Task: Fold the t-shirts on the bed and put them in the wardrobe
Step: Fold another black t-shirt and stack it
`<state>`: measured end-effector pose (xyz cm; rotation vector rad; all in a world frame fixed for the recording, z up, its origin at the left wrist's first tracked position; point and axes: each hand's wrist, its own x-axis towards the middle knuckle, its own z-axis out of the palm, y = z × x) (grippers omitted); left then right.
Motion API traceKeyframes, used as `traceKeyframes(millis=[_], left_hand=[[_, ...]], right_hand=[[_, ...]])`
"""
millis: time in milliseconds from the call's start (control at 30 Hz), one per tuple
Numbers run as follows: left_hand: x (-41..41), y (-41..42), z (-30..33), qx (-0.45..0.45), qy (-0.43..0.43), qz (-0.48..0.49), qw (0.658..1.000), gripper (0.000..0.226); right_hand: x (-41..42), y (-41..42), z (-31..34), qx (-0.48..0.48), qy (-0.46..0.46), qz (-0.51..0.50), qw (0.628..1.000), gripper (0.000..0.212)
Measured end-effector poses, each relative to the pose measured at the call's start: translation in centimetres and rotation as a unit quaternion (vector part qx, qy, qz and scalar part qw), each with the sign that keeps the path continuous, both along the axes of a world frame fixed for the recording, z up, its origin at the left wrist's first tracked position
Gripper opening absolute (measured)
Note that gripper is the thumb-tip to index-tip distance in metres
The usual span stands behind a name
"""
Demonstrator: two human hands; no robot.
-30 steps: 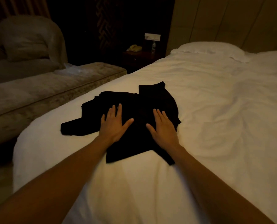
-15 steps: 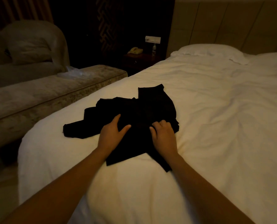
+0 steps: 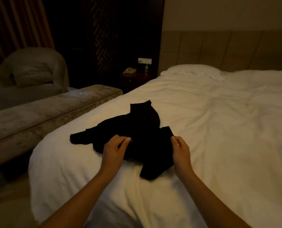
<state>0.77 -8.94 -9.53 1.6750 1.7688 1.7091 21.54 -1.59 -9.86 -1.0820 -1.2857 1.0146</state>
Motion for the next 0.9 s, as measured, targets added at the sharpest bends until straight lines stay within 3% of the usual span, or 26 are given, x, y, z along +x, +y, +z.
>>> traceKeyframes(millis=[267, 400, 567, 733, 900], left_hand=[[7.2, -3.6, 7.7, 0.033, -0.019, -0.058, 0.998, 0.031], [10.5, -5.0, 12.5, 0.035, 0.003, -0.086, 0.996, 0.037], [13.9, -6.7, 18.8, 0.043, 0.023, -0.121, 0.991, 0.044], [17.2, -9.0, 24.8, 0.044, 0.067, -0.191, 0.978, 0.045], [20.1, -11.9, 30.1, 0.053, 0.122, -0.247, 0.96, 0.043]], right_hand=[[4.5, -7.1, 4.9, 0.023, 0.004, 0.016, 1.0, 0.015], [6.8, -10.1, 7.9, 0.03, -0.006, 0.063, 0.998, 0.029], [9.2, -14.1, 12.9, 0.071, -0.007, 0.154, 0.985, 0.023], [11.2, -17.5, 17.4, 0.153, -0.094, 0.168, 0.969, 0.032], [13.6, -19.8, 21.5, 0.152, -0.133, 0.19, 0.961, 0.024]])
